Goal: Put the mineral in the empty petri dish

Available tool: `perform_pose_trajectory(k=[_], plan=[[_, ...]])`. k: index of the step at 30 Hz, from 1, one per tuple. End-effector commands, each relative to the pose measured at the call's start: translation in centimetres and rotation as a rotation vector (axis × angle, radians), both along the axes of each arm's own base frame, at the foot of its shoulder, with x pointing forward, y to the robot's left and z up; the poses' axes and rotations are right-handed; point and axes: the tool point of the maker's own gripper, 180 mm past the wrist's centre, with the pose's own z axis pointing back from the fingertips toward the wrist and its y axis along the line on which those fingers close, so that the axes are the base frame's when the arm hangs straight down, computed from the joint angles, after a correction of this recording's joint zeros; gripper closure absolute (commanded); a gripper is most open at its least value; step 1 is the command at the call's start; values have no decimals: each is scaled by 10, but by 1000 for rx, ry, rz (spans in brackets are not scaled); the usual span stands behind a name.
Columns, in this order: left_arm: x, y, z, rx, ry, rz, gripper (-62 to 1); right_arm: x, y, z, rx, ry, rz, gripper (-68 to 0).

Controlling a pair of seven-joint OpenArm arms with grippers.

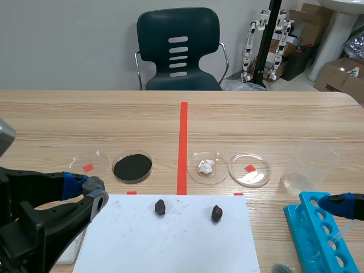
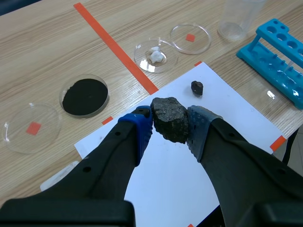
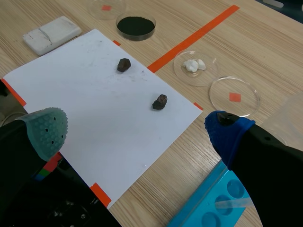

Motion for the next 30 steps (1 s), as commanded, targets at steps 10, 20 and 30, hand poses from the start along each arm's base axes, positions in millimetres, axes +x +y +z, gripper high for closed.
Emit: perform_pose_trajectory(k=[10,20,30], plan=[[2,-3,7,-21,-23,-3,-100,3,1,6,20,-21,-4,-604],[3,-7,9,-29,-28,-10,-100,3,1,6,20,-21,-4,-604],[6,-24,-16,-38,29,-55,-100,3,1,6,20,-21,-4,-604]])
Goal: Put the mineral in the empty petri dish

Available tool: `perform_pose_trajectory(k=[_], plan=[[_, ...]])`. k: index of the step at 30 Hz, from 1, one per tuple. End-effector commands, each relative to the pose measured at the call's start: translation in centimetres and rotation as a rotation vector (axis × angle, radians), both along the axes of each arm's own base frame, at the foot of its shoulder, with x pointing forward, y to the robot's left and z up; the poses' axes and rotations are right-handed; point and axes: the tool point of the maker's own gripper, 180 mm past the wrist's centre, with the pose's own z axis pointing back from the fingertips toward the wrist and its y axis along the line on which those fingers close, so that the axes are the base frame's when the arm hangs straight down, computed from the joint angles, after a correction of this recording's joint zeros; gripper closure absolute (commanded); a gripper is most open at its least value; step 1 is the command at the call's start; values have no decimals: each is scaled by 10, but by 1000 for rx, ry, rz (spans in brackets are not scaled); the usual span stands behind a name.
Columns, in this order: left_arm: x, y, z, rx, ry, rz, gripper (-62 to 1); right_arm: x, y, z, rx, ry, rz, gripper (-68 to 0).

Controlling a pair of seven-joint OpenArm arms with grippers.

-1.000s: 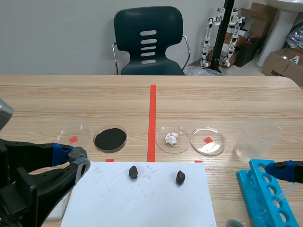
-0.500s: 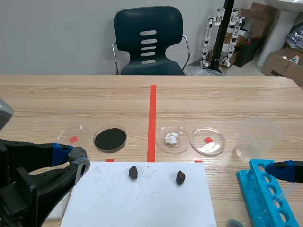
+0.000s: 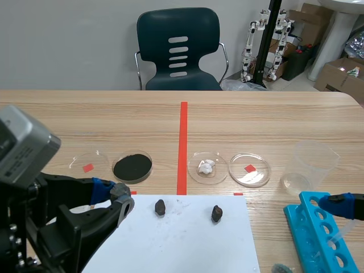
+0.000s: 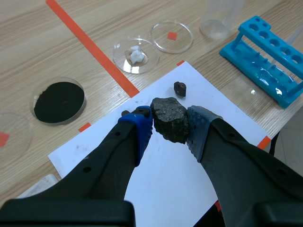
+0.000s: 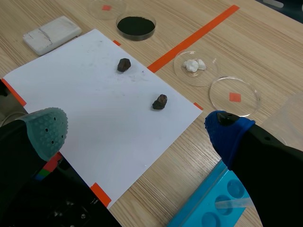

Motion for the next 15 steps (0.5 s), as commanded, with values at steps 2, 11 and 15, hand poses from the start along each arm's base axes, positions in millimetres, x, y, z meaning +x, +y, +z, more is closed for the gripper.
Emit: perform_pose_trajectory(k=[2,11,15], plan=[[6,1,-7,-6,-2,12,-100,3,1,6,20,-21,-4,-604],[53,45,-54,48,28,285,-100,3,1,6,20,-21,-4,-604],[78,62,-63,68,23,387,-100,3,1,6,20,-21,-4,-604]])
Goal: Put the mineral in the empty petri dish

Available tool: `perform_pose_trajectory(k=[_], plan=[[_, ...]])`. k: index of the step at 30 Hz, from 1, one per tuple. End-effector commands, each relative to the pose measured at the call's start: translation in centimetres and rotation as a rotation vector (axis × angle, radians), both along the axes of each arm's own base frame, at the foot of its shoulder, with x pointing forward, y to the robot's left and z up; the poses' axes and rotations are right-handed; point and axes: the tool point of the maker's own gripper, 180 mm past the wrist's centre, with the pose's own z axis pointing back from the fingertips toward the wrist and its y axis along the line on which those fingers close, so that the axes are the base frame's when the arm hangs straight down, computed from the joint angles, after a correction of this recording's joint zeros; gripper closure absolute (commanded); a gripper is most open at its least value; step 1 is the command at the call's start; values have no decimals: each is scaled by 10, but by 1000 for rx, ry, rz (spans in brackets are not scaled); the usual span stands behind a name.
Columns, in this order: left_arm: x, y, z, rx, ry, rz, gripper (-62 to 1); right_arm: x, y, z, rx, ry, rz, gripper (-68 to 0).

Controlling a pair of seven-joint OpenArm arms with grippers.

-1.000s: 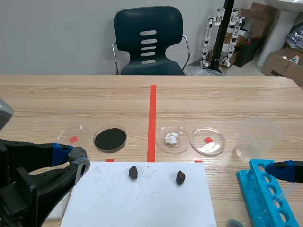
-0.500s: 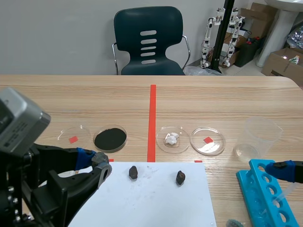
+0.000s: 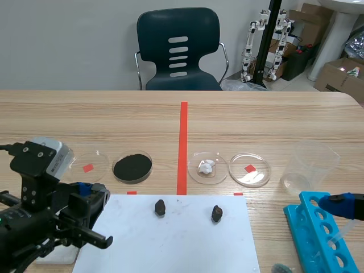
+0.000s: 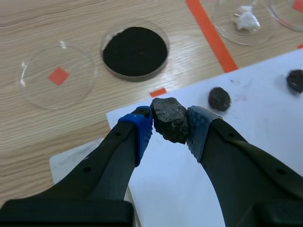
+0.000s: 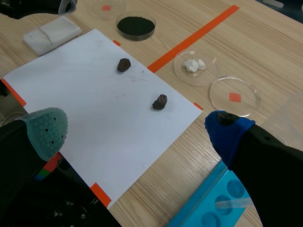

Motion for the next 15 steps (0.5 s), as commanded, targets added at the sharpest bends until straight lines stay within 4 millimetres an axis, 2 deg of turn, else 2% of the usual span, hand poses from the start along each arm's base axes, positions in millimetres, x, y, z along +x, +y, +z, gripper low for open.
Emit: perform_pose_trajectory(k=[1,6,15], plan=[[18,3,12,-1,-37,38,-100,3,1,6,20,-21,-4,-604],[55,23,2,44,16,143,-100,3,1,6,20,-21,-4,-604],[118,40,-5,17,67,227,-100,3,1,6,20,-21,-4,-604]])
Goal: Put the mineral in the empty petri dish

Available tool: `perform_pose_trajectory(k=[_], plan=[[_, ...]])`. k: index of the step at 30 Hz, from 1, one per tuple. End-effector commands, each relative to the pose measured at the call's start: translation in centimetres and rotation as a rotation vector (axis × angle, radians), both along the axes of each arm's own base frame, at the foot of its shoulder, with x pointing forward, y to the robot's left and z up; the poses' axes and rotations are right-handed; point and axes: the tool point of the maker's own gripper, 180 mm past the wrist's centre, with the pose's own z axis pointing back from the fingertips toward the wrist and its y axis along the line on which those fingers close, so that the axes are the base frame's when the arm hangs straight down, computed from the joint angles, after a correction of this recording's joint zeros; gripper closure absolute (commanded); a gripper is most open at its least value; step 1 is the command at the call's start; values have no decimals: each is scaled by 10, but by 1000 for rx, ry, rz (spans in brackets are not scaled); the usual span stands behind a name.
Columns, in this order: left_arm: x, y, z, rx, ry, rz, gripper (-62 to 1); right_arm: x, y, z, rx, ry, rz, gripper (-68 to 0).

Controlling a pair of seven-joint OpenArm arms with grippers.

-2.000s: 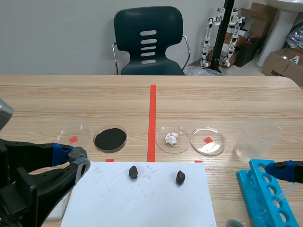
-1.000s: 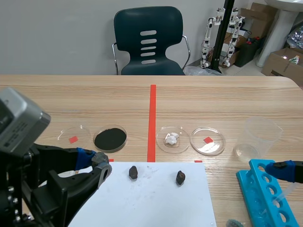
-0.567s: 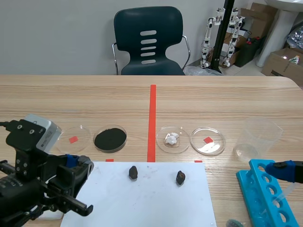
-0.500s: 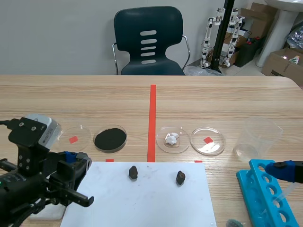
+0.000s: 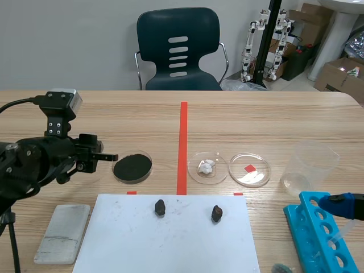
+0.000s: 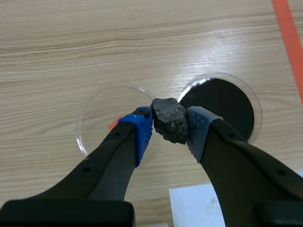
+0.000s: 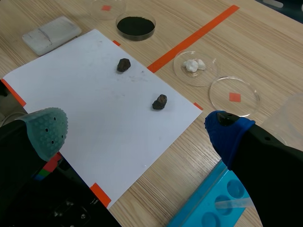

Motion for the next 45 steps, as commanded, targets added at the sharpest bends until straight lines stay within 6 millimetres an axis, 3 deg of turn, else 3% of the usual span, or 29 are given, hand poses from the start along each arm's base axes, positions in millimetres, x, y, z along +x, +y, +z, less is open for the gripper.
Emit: perform_pose_trajectory(k=[1,7,14,26,39,45], plan=[[10,0,5,-25,-22,13,-100,3,1,6,20,-21,-4,-604],[33,10,-9,-30,35,60,-101,3,1,6,20,-21,-4,-604],[43,26,-23,-14,113,119,-101,3,1,6,20,-21,-4,-604],[35,39,-49,6,247,148,-101,3,1,6,20,-21,-4,-604],[32,39,-52,13,271,147,-107,3,1,6,20,-21,-4,-604],[33,39,-50,11,264,143,-215,3,1,6,20,-21,-4,-604]])
